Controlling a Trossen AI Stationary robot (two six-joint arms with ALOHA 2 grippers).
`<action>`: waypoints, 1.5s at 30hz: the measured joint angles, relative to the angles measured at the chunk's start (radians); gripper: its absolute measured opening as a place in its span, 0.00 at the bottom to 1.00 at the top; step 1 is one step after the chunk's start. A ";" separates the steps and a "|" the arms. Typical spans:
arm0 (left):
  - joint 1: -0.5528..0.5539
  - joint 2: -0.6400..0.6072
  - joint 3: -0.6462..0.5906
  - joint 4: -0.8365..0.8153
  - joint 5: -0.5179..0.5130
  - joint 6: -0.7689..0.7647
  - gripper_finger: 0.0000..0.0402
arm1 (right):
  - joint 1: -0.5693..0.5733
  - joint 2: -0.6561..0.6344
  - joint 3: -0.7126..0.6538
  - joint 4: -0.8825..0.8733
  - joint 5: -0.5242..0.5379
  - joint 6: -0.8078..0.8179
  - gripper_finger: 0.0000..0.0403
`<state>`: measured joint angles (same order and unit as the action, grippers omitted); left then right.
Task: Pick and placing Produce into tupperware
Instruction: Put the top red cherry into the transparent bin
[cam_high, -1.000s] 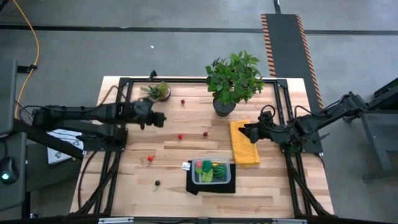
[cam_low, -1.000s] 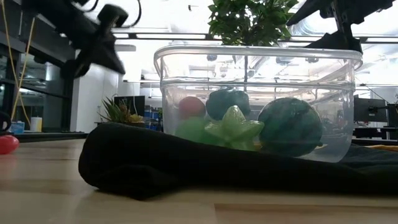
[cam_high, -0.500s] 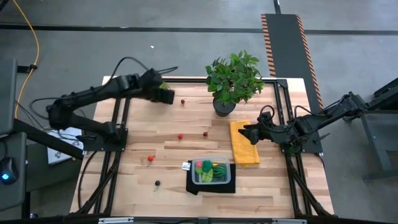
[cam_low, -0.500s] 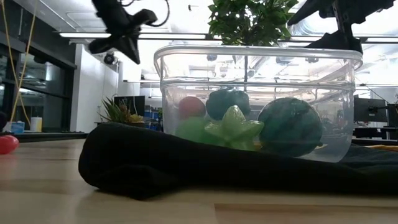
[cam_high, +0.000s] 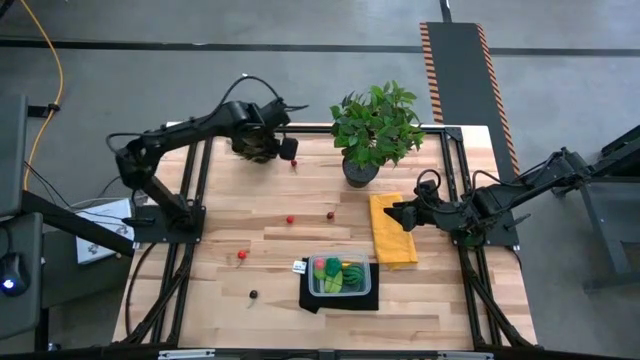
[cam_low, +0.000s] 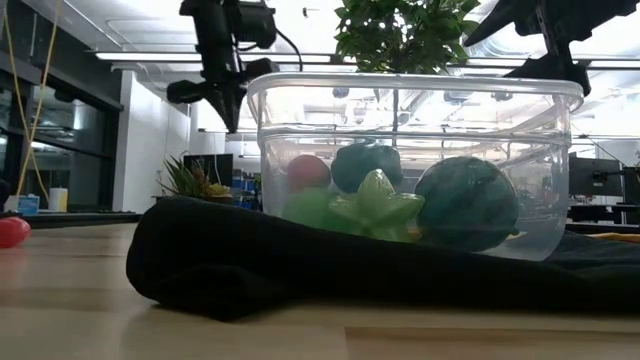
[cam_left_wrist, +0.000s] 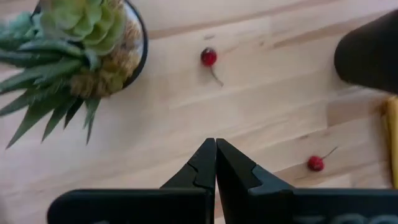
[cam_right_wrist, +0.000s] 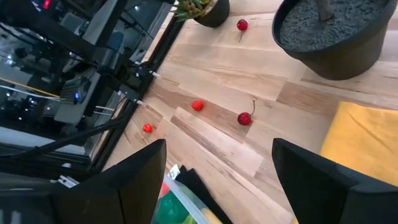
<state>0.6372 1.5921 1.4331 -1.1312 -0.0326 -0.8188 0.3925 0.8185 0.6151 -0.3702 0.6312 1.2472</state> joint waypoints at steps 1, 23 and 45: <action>0.005 0.009 0.006 0.007 0.003 0.000 0.00 | 0.000 0.000 0.000 -0.003 -0.001 -0.008 0.70; 0.058 0.172 0.061 0.144 0.018 0.000 0.23 | 0.000 0.000 0.000 -0.011 -0.056 -0.043 0.70; 0.094 0.299 0.061 0.188 0.017 0.083 0.20 | 0.000 0.000 0.000 -0.016 -0.075 -0.016 0.70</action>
<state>0.7311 1.8912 1.4937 -0.9436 -0.0154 -0.7363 0.3924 0.8188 0.6151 -0.3859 0.5564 1.2312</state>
